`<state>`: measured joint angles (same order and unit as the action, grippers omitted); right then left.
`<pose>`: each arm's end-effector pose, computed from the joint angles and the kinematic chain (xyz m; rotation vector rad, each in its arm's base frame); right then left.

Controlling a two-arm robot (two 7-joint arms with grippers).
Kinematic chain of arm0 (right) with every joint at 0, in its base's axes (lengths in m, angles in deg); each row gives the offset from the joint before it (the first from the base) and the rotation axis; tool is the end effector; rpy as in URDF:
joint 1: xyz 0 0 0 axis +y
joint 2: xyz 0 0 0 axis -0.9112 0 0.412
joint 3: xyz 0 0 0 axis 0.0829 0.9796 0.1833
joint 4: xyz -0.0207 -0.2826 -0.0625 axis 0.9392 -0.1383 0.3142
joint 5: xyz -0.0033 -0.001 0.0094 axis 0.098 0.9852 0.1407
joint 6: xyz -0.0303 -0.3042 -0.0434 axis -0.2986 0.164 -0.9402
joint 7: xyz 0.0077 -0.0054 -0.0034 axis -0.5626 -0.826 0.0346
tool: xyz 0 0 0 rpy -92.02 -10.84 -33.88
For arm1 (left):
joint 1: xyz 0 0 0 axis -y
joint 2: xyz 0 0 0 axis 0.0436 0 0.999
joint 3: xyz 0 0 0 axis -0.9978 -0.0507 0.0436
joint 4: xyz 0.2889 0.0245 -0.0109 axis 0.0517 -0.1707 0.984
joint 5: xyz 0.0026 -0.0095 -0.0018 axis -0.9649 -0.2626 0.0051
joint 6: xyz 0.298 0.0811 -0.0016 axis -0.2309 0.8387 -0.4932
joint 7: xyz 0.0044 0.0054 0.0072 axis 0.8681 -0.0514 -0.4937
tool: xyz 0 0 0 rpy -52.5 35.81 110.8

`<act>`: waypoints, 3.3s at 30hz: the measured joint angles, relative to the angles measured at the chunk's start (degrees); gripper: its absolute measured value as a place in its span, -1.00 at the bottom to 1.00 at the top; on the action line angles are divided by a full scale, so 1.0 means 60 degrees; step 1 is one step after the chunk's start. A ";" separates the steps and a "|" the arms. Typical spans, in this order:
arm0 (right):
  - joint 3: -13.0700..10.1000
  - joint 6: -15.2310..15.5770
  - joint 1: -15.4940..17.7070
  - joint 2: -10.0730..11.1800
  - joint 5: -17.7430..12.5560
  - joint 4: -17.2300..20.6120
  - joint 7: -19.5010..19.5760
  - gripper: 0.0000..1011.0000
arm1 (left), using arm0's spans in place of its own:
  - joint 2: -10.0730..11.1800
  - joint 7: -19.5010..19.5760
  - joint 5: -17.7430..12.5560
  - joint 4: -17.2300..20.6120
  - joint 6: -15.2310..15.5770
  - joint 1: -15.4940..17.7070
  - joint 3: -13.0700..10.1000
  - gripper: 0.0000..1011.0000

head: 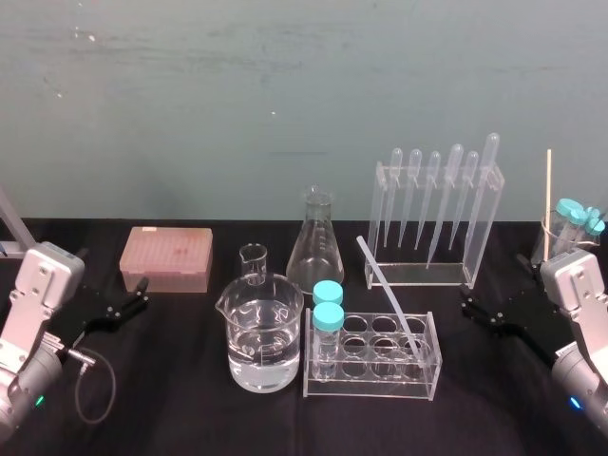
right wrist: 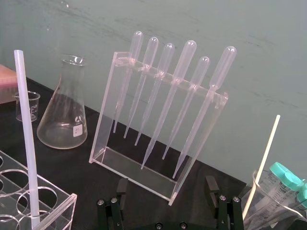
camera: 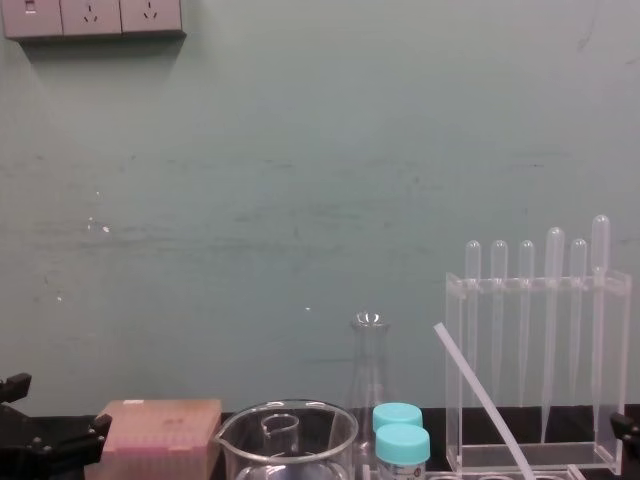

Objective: Pick up the stirring rod with one hand, then place it down.

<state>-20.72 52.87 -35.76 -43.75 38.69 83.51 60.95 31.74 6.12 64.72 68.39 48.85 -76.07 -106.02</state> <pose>0.3581 -0.0827 -0.3023 -0.3046 -0.2850 -1.2479 0.3581 0.0827 -0.3023 0.3046 -0.2852 1.2479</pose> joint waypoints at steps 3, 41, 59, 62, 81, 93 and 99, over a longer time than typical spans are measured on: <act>-0.0140 -0.0263 0.0043 -0.0042 0.0057 0.0000 0.0039 0.98 | 0.0000 0.0000 0.0001 0.0000 0.0000 0.0000 0.0000 0.98; 0.0305 0.0000 -0.1817 -0.1002 -0.1861 -0.0891 -0.4932 0.98 | 0.0000 0.0000 0.0001 0.0000 0.0000 0.0000 0.0000 0.98; 0.0337 0.0782 -0.2366 -0.1338 -0.2028 -0.1557 -0.5791 0.98 | 0.0000 0.0000 0.0001 0.0000 0.0000 0.0000 0.0000 0.98; 0.0335 0.0774 -0.2359 -0.1332 -0.2028 -0.1546 -0.5787 0.98 | 0.0000 0.0001 0.0000 0.0000 0.0000 0.0001 0.0000 0.98; 0.0332 0.0742 -0.2337 -0.1314 -0.2029 -0.1516 -0.5762 0.01 | 0.0000 0.0000 0.0000 0.0000 0.0000 0.0001 0.0000 0.98; 0.0331 0.0733 -0.2330 -0.1308 -0.2029 -0.1507 -0.5753 -0.73 | 0.0000 0.0000 0.0001 0.0000 0.0000 0.0000 -0.0001 0.98; 0.0280 0.0684 -0.2311 -0.1326 -0.2038 -0.1504 -0.5755 -0.88 | 0.0000 0.0000 0.0000 0.0000 0.0000 0.0001 0.0000 0.98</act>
<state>-19.04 56.97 -49.63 -51.71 26.46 74.49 26.42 31.74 6.12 64.73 68.39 48.85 -76.06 -106.02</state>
